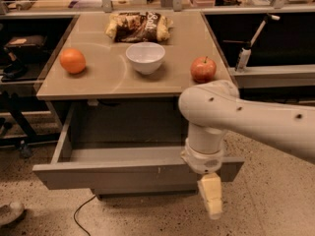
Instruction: Open top drawer
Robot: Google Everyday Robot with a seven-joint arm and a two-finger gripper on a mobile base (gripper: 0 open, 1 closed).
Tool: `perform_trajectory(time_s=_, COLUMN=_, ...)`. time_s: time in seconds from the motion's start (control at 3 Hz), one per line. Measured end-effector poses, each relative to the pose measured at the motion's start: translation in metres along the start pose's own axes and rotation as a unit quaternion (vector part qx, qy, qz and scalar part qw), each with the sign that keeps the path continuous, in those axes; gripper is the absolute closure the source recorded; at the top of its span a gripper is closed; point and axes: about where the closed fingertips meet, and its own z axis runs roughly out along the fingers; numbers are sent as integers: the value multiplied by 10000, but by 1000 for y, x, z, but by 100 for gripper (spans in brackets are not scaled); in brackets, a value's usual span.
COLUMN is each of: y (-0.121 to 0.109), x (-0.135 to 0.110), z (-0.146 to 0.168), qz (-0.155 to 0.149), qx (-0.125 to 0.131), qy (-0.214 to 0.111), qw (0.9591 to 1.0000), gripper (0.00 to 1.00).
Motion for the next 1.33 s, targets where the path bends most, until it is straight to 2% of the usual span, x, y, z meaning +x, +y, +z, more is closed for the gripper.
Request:
perform_trajectory(time_s=0.33, y=56, x=29, z=-9, qz=165, qx=-257, qy=-18, qw=9995, gripper=0)
perform_trajectory(time_s=0.67, y=91, x=43, z=-11, qz=295, qx=-412, qy=-133, qw=9986, gripper=0)
perform_trajectory(time_s=1.33, y=114, x=43, z=-6, qz=350, qx=-449, qy=-279, qw=9980, gripper=0)
